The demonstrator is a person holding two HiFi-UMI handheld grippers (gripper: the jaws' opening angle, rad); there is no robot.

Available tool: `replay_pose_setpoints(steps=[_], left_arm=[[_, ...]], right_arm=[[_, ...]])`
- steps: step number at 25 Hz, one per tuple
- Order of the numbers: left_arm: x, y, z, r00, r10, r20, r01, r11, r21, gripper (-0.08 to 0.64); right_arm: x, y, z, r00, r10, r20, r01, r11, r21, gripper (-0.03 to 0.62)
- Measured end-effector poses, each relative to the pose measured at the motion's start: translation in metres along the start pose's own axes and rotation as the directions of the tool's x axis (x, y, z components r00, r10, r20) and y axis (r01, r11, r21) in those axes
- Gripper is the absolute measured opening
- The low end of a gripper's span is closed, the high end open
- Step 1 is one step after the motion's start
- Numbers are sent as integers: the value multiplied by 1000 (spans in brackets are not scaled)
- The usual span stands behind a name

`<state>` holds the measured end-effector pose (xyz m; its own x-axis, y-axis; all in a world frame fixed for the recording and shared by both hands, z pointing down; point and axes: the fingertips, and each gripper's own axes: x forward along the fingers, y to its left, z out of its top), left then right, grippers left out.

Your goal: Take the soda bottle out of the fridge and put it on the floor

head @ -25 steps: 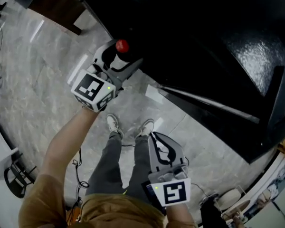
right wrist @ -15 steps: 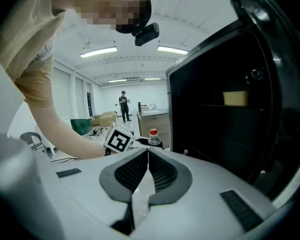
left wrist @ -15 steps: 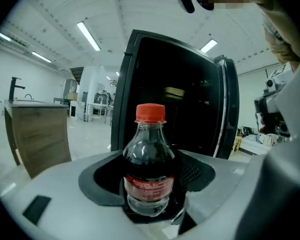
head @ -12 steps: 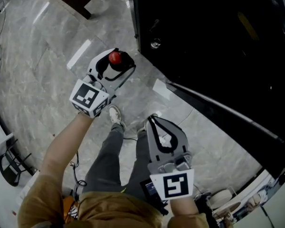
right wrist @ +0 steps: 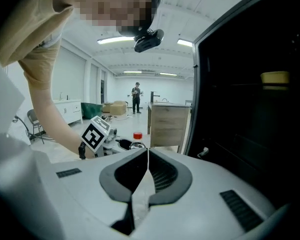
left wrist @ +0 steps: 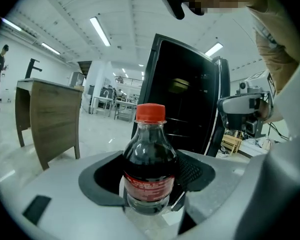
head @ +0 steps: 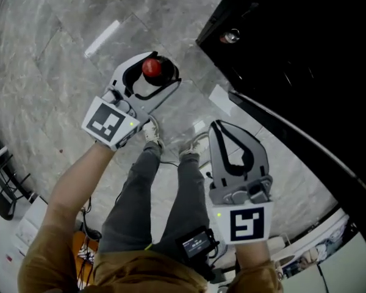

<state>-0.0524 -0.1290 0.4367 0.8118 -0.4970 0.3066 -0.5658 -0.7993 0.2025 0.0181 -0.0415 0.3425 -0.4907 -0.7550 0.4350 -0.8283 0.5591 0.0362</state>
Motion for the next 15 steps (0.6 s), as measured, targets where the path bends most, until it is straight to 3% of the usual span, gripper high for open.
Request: replay_pose_setpoints(steps=[5,10,15], left_arm=[[-1,12,-68,1000,20,9,-20,1000,-15,304],[13,27,-145,999,32,-3,-32,998,-52,304],[35,33,-207,1000,3,-17,-3,1000,11,304]], right_arm=[[39,8,-66,997,60,-46,-65,993,-101,3],[71,8,-127,994,84,-65,-92,986,-138,3],[101,2,-179,993,100,-62,-110,975,-192,3]])
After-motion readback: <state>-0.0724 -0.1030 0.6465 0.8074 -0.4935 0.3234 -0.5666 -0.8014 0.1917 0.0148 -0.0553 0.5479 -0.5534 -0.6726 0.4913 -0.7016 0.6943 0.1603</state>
